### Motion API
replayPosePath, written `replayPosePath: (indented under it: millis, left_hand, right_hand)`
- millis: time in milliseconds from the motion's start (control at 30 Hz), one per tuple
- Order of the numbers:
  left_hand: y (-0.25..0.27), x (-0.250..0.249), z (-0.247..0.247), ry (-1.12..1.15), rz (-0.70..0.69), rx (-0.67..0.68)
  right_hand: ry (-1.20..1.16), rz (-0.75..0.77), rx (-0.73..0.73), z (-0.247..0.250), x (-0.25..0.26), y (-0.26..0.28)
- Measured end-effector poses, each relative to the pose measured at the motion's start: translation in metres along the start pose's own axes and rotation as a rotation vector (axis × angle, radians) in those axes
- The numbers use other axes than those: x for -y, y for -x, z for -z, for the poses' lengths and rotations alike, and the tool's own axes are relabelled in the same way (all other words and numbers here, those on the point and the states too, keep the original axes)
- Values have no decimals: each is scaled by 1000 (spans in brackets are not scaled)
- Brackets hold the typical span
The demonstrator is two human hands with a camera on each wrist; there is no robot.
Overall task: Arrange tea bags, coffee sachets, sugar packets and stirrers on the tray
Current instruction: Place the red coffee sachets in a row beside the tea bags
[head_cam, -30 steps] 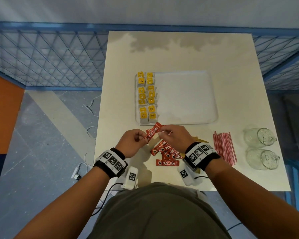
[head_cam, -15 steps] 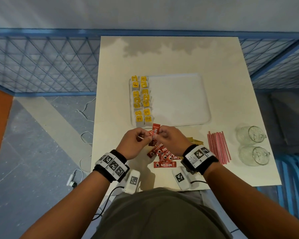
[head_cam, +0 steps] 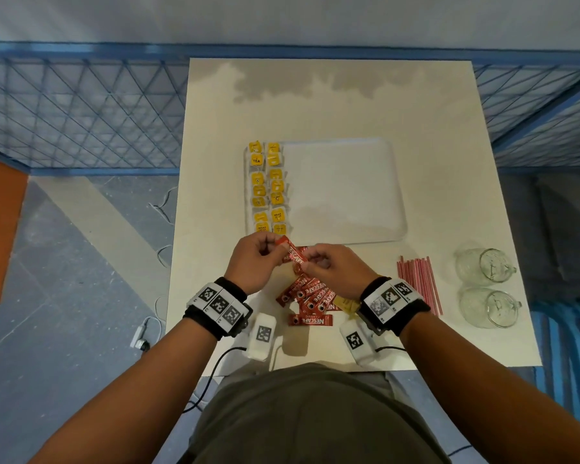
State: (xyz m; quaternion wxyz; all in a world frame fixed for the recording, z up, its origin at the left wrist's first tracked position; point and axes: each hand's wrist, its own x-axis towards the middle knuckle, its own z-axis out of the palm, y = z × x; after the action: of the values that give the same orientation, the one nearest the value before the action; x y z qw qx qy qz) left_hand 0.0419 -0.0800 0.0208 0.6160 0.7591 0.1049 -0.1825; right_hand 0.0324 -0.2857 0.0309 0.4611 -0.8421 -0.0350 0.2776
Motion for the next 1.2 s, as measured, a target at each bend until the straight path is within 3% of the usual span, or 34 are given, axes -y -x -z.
replayPosePath:
  millis: [200, 367, 500, 667, 800, 1200]
  left_hand:
    - [-7, -7, -10, 101, 104, -117]
    - [-19, -6, -18, 86, 111, -170]
    - [-26, 6, -14, -131, 79, -183]
    - [-20, 24, -12, -551, 2, -75]
    - [-17, 41, -17, -758, -27, -44]
    - [-14, 49, -32, -859, -29, -88]
  right_hand:
    - [-74, -45, -127, 19, -12, -17]
    - [-111, -36, -127, 40, -16, -45]
    - [-91, 12, -122, 60, -14, -72]
    - [-107, 26, -164, 84, -8, -109]
    - [-127, 11, -227, 94, -8, -138]
    - [-60, -155, -384, 115, -25, -227]
